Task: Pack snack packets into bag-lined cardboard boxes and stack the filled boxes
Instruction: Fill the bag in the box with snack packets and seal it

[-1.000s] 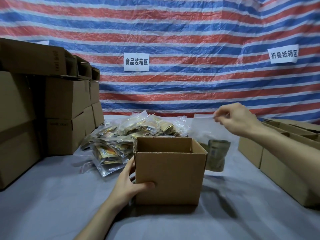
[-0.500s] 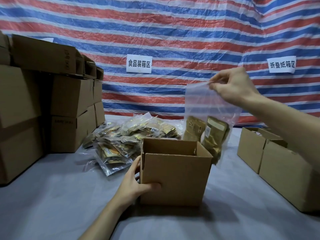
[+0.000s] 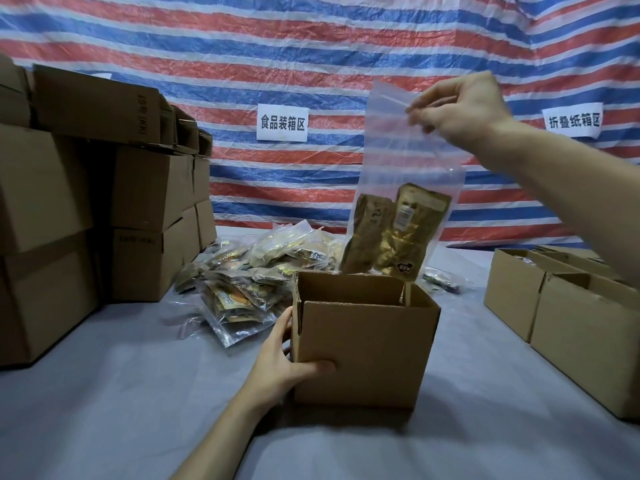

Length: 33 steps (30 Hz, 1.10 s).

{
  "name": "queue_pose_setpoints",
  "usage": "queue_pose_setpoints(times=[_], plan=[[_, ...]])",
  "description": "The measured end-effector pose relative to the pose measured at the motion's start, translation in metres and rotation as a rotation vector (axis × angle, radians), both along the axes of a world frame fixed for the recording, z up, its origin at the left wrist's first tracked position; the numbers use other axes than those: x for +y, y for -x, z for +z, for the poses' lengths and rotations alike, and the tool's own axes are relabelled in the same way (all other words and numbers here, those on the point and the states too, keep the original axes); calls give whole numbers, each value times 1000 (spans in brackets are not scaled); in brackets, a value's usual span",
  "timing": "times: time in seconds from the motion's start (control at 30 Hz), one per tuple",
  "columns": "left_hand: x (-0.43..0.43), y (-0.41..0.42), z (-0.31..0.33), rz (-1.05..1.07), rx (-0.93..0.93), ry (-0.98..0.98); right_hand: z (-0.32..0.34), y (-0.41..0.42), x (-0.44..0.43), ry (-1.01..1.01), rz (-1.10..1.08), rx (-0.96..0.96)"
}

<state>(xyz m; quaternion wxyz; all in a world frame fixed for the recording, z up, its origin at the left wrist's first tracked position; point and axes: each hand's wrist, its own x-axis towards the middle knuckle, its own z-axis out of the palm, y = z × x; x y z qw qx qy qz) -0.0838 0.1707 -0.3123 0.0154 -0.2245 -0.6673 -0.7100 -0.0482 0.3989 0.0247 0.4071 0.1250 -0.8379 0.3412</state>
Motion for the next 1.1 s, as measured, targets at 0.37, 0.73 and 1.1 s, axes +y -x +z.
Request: queue_pose_setpoints(times=[0.37, 0.73, 1.1], plan=[[0, -2, 2, 1, 14, -3, -10, -3, -14, -75, 86, -91], [2, -2, 1, 18, 8, -2, -85, 18, -1, -346, 64, -471], [1, -6, 4, 8, 16, 5, -96, 3, -12, -400, 132, -516]])
